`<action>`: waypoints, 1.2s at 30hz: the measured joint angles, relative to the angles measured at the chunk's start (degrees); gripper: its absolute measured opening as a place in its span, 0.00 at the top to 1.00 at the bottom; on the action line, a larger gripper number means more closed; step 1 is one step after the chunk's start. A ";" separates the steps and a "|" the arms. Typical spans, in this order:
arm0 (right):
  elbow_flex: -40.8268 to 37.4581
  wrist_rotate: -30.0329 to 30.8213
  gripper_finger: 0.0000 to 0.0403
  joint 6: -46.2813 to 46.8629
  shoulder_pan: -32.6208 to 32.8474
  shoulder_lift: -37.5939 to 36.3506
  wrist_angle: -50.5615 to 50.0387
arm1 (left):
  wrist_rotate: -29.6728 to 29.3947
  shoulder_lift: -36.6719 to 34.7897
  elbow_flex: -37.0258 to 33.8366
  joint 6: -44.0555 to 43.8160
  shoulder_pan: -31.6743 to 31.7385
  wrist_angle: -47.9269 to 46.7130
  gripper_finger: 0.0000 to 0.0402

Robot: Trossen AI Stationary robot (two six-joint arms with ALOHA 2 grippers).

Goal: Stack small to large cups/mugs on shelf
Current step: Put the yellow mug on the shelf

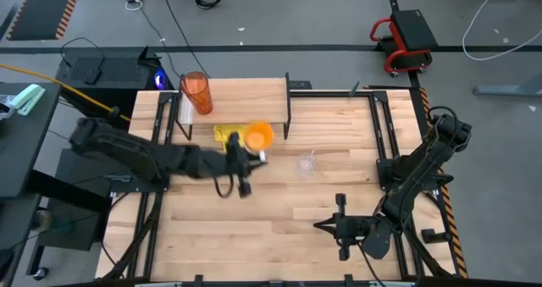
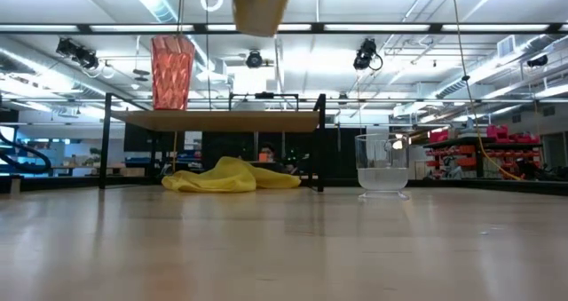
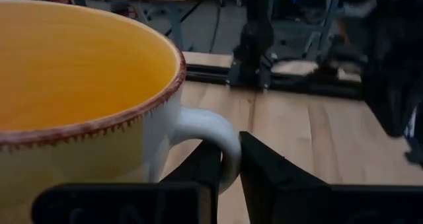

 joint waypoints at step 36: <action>0.00 -0.26 0.98 1.92 0.00 0.04 -1.44 | 37.04 -8.39 -18.42 1.35 36.96 14.77 0.88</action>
